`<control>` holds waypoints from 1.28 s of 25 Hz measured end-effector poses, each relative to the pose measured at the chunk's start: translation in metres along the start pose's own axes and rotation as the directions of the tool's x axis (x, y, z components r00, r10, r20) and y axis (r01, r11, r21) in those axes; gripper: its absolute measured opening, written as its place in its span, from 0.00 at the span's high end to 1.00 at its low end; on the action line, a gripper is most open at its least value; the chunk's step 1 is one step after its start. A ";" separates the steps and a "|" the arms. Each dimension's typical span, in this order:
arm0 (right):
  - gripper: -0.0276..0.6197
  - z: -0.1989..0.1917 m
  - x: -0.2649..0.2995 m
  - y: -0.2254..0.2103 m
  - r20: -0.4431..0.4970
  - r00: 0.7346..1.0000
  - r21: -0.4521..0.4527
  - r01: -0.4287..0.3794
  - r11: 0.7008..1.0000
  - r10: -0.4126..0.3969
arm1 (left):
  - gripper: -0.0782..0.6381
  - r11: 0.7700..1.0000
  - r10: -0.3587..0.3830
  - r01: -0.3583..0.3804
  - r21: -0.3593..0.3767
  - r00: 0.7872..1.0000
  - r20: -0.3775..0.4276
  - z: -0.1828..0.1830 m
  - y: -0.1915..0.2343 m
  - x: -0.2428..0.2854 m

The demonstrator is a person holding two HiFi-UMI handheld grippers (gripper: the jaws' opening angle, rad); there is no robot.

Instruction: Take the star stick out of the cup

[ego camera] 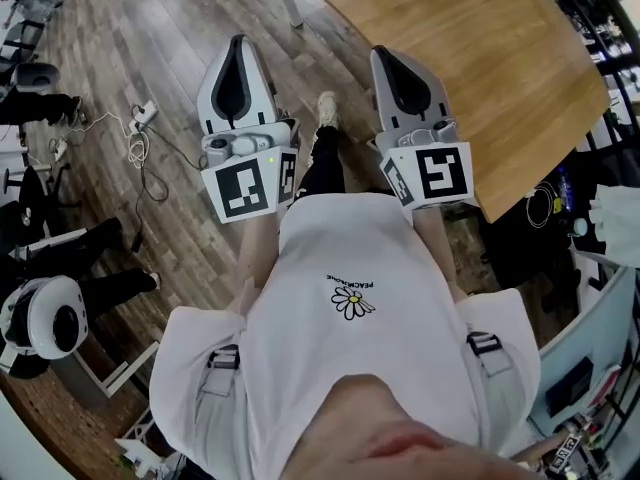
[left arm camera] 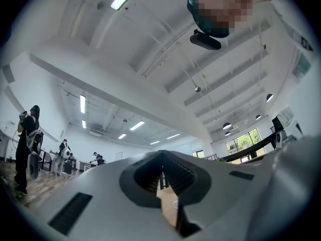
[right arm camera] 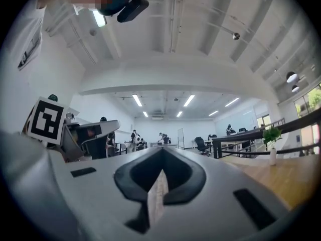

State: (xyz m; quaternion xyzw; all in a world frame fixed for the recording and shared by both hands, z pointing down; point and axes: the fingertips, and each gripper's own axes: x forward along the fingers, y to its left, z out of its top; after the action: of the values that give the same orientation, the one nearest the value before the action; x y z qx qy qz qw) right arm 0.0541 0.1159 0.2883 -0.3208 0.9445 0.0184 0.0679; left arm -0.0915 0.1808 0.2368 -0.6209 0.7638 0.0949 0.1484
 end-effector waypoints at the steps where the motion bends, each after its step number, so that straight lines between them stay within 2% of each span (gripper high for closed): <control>1: 0.95 -0.005 0.007 -0.001 -0.013 1.000 0.003 -0.001 1.000 0.001 | 0.87 1.000 0.005 -0.005 -0.004 1.000 -0.007 -0.004 0.004 0.003; 5: 0.95 -0.022 0.033 -0.010 -0.049 0.999 0.007 -0.001 1.000 0.001 | 0.87 0.999 0.023 -0.024 -0.034 0.999 -0.027 -0.025 0.021 0.019; 12: 0.95 -0.042 0.099 -0.049 -0.072 0.997 -0.029 0.039 0.999 -0.041 | 0.87 0.997 -0.018 0.012 -0.080 0.998 -0.066 -0.079 0.037 0.093; 20: 0.95 -0.011 0.228 -0.126 -0.030 0.990 -0.092 0.138 0.986 -0.141 | 0.87 0.991 -0.110 0.106 -0.087 0.993 -0.039 -0.103 0.056 0.256; 25: 0.95 0.013 0.297 -0.161 0.018 0.978 -0.134 0.209 0.969 -0.208 | 0.87 0.973 -0.195 0.193 -0.124 0.981 -0.009 -0.110 0.062 0.345; 28: 0.95 0.019 0.325 -0.177 0.028 0.971 -0.141 0.240 0.960 -0.239 | 0.87 0.958 -0.232 0.226 -0.175 0.972 -0.018 -0.121 0.064 0.381; 32: 0.95 0.016 0.345 -0.190 0.014 0.964 -0.147 0.266 0.953 -0.267 | 0.87 0.942 -0.264 0.242 -0.231 0.962 -0.069 -0.148 0.065 0.406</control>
State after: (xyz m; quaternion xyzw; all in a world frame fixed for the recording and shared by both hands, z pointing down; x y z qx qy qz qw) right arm -0.0986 -0.2420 0.2254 -0.4495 0.8889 0.0779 0.0430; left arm -0.2464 -0.2277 0.2333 -0.7305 0.6687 0.1284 0.0516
